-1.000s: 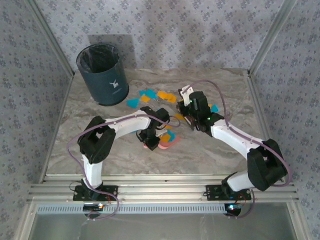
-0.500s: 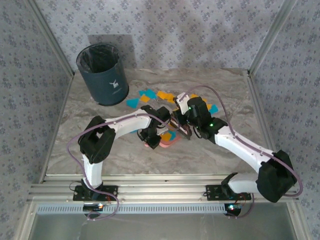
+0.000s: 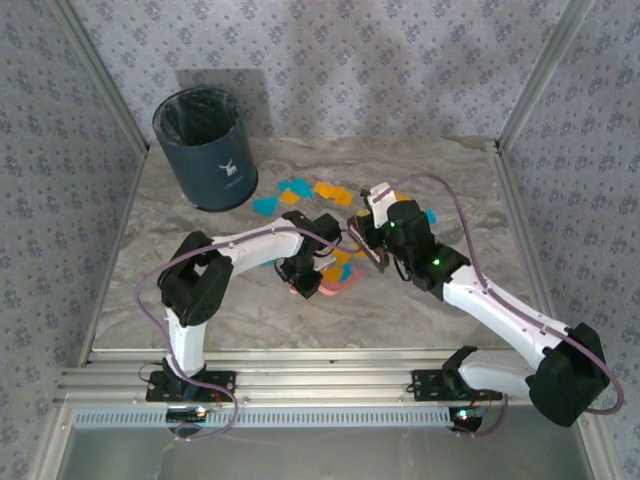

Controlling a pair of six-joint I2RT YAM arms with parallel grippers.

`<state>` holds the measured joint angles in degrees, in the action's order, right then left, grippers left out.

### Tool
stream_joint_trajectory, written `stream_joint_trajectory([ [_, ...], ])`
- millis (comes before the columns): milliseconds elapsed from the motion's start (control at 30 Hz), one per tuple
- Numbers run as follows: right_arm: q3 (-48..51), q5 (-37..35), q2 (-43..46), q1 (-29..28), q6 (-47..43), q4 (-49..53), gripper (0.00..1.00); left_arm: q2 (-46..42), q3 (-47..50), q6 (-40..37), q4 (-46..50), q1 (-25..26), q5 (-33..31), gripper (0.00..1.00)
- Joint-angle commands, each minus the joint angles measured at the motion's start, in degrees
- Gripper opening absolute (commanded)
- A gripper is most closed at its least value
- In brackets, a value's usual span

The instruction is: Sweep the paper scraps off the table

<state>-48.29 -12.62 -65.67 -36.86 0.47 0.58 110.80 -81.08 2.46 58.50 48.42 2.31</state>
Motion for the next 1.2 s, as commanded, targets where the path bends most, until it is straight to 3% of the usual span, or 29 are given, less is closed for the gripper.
stream_joint_trajectory([
  [0,0.6,-10.6,-0.5,-0.1,1.2,-3.2,0.0,-0.1,-0.9,-0.8,2.9,0.5,1.3,0.0],
  [467,0.7,-11.3,-8.0,-0.4,1.5,-2.1,0.0,0.2,-0.9,-1.1,3.0,0.8,2.3,0.0],
  [800,1.5,1.4,-7.5,-1.5,2.6,-1.1,0.0,0.3,-0.7,-1.0,2.4,0.8,1.8,0.0],
  [1167,2.6,8.1,-5.2,-1.6,3.9,-0.9,0.0,0.7,-0.7,-0.9,1.9,0.8,1.7,0.0],
])
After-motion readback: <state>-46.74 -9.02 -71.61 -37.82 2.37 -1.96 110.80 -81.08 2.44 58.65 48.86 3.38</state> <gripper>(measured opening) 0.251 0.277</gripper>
